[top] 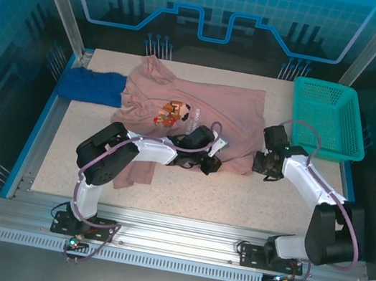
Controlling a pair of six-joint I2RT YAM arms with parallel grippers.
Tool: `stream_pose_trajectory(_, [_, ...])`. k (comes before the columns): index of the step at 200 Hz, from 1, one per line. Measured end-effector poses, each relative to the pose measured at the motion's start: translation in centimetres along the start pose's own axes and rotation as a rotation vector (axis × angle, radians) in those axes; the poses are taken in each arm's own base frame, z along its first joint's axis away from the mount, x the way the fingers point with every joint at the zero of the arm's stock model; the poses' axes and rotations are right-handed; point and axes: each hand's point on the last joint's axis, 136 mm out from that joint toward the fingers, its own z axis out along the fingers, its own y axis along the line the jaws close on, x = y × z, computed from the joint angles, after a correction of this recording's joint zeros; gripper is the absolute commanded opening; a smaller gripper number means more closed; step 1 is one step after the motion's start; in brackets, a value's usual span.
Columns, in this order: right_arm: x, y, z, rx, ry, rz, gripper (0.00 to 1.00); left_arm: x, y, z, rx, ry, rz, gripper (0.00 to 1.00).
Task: Fold the inside-out t-shirt
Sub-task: Smooth out the T-shirt at the center of the table.
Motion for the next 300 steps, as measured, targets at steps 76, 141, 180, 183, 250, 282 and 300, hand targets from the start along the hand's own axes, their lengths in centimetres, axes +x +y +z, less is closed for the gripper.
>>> stream_pose_trajectory(76, [3.6,4.1,3.8,-0.154,0.104,0.038,0.46,0.2,0.0,0.0,-0.002,0.006,-0.002,0.0])
stream_pose_trajectory(141, [1.8,4.4,4.7,-0.167,0.047,0.053,0.14,0.2,0.0,0.0,-0.002,0.006,-0.002,0.0])
stream_pose_trajectory(180, [-0.5,2.9,3.5,-0.073,-0.011,0.007,0.07,0.1,-0.2,0.0,0.009,0.004,0.0,0.0])
stream_pose_trajectory(183, [-0.8,2.8,3.3,-0.065,-0.019,-0.004,0.07,0.1,-0.2,0.0,0.012,0.003,0.0,0.0])
stream_pose_trajectory(250, [-4.5,1.3,-0.1,-0.001,-0.091,-0.076,0.25,-1.6,-1.9,-0.9,0.083,-0.05,0.017,0.0])
stream_pose_trajectory(282, [-5.0,0.1,-0.1,0.017,-0.067,-0.076,0.35,-1.1,-1.6,-0.9,0.075,-0.028,-0.012,0.0])
stream_pose_trajectory(300, [-3.8,0.2,0.3,-0.006,-0.03,-0.076,0.38,-0.9,-1.4,-0.9,0.071,-0.021,-0.018,0.0])
